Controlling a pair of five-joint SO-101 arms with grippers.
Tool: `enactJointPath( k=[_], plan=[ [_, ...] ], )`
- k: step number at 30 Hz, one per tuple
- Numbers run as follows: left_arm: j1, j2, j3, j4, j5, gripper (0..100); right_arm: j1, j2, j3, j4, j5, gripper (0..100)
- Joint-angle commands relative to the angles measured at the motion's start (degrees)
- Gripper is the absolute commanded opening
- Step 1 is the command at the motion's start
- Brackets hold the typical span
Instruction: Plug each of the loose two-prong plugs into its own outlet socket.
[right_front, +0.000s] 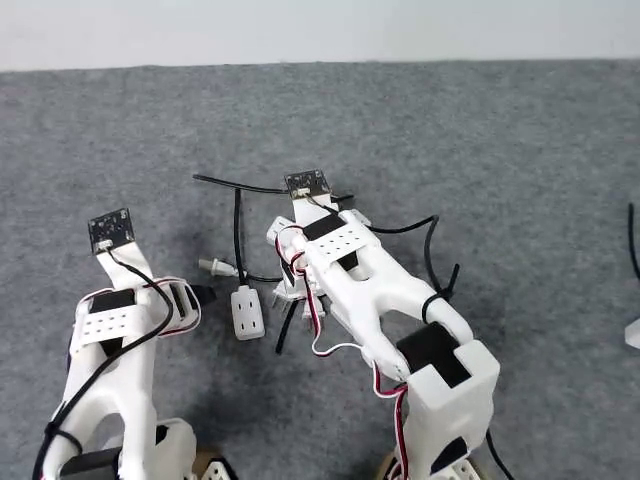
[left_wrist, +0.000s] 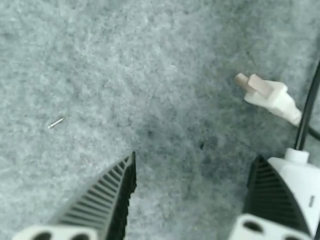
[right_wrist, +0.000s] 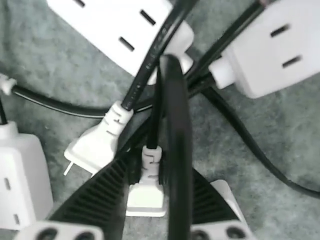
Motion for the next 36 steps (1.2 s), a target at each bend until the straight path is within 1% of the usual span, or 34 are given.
enactJointPath(
  k=[1,4,6,8,12,15,17,20,21,23,29,34,36],
  plan=[
    [-0.3,0.1,-2.1,-1.2,-0.8,34,0.7,-0.2,-0.7,-1.2,-0.6,2.7],
    [-0.2,0.1,-2.0,-1.2,-0.9,34,0.6,-0.4,-1.0,0.0,-0.4,10.1],
    [-0.2,0.1,-2.0,-1.2,-0.9,34,0.5,-0.9,-3.4,3.6,-0.4,14.7],
    [-0.2,0.1,-2.0,-1.2,-0.9,34,0.4,-2.0,-6.1,7.1,0.4,16.3],
    [-0.1,0.1,-2.0,-1.2,-0.9,34,0.6,-4.7,-7.1,9.1,0.4,16.2],
    [-0.1,0.1,-2.0,-1.2,-0.9,34,0.7,-6.4,-5.3,8.9,0.3,16.0],
    [-0.1,0.1,-2.0,-1.2,-0.9,34,0.6,-7.1,-3.3,8.6,-0.1,12.0],
    [-0.1,0.2,-2.0,-1.2,-0.9,34,0.7,-7.5,0.0,5.3,-1.5,1.3],
    [-0.1,0.3,-2.0,-1.2,-0.9,34,0.8,-7.8,1.2,3.8,-1.2,0.5],
    [-0.1,0.4,-2.0,-1.3,-0.9,34,0.7,-7.9,2.9,2.1,-1.4,1.7],
    [-0.1,0.4,-2.0,-1.3,-0.9,34,0.4,-7.3,5.7,-1.6,-1.2,0.8],
    [-0.1,0.4,-2.0,-1.3,-0.9,34,0.6,-7.4,5.3,-2.0,-1.1,1.5],
    [-0.1,0.4,-2.0,-1.3,-0.9,34,0.4,-7.3,4.0,-1.7,-1.3,4.2]
  ],
)
